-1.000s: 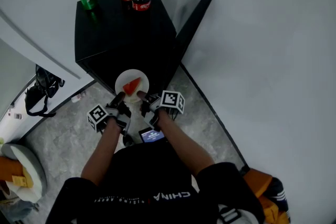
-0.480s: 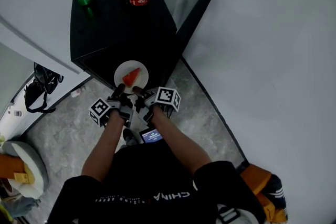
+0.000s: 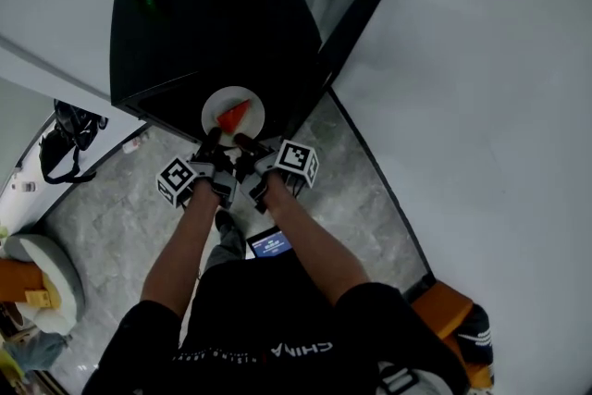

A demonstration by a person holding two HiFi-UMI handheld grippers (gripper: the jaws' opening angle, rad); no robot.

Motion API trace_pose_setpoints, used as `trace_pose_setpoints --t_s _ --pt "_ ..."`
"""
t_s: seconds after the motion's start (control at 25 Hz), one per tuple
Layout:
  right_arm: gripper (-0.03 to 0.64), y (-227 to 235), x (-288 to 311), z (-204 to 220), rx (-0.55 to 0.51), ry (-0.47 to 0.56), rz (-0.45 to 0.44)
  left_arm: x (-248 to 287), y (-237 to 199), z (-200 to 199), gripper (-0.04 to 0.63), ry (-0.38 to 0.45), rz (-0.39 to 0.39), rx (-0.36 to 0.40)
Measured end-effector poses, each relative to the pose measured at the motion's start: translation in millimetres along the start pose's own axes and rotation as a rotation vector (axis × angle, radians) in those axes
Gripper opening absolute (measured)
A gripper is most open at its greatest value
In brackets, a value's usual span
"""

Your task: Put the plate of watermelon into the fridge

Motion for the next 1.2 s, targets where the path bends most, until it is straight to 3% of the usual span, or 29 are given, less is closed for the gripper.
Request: trace_pose_setpoints --t_s 0.4,0.6,0.76,0.84,0.96,1.08,1.2 --pt "0.025 15.8 32.5 -23.0 0.004 0.015 -0.008 21.1 -21.5 -17.4 0.061 -0.074 0.042 0.144" --pt "0.025 32.0 55.3 -39.8 0.009 0.031 -0.004 21.7 -34.1 -18.1 0.064 -0.088 0.053 0.181" --pt "0.025 44.1 71.3 -53.1 0.0 0.05 0.004 23.5 -40.1 -15.1 0.064 -0.102 0.068 0.18" --pt "0.025 51.2 80.4 -60.3 -0.008 0.05 0.012 29.1 -38.9 -9.1 0.064 -0.104 0.111 0.125" --pt "0.025 62.3 96.1 -69.3 -0.023 0.045 0.022 29.0 -50.1 -10.6 0.064 -0.121 0.051 0.155" --pt "0.025 74.2 109.8 -76.5 -0.023 0.047 0.038 34.5 -56.7 -6.2 0.064 -0.115 0.074 0.091" --pt "0.026 81.1 119.0 -81.1 -0.018 0.05 0.046 34.1 -67.5 -6.1 0.064 -0.121 0.043 0.099"
Point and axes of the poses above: the fingertips, and each gripper's own axes: x forward along the fingers, y to its right, z out of its underside, the point moved 8 cm from there along -x, backward along the fingers, and after that the axes turned 4 degrees about x, right-handed, at the moved point
